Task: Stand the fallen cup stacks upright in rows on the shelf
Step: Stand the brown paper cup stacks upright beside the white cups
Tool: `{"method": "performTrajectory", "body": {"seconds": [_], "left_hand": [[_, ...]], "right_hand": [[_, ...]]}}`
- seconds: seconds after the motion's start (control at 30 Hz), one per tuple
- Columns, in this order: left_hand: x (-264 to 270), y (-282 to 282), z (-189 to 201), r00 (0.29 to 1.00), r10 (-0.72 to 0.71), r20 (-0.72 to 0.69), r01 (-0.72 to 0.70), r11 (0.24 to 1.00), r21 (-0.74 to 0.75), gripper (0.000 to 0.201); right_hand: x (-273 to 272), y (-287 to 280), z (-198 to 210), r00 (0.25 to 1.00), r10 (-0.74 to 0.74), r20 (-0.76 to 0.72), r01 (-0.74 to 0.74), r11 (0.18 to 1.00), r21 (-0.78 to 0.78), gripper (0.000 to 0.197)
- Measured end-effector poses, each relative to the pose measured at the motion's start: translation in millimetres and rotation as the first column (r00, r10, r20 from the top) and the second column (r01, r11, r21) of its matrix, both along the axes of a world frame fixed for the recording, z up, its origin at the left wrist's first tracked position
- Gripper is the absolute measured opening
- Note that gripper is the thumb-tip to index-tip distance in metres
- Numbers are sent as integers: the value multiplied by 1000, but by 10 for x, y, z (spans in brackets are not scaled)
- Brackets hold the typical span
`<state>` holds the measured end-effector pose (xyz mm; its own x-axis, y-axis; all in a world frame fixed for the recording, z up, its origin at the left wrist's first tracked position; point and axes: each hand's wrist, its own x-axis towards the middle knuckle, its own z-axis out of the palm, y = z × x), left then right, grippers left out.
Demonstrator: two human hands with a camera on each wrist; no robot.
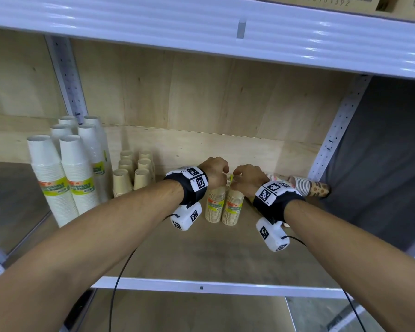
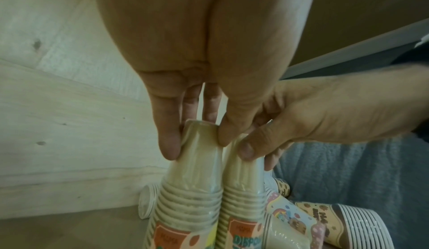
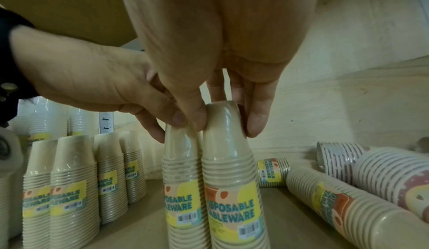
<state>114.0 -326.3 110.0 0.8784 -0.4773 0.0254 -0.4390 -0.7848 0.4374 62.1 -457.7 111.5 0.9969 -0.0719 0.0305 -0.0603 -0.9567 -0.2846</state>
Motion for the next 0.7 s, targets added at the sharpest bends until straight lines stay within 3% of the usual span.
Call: {"method": "performTrajectory", "body": {"seconds": [0.37,0.7], "left_hand": [[-94,256,272,999,49,5,-49,994,102,46],[-269,1018,567,965,195,-178,-140,949,282,25]], "right_hand": [[53,200,167,1000,-17,23,17,1000,-12,31],[182,824,326,979,161,-123,-168,984,-55,33]]}}
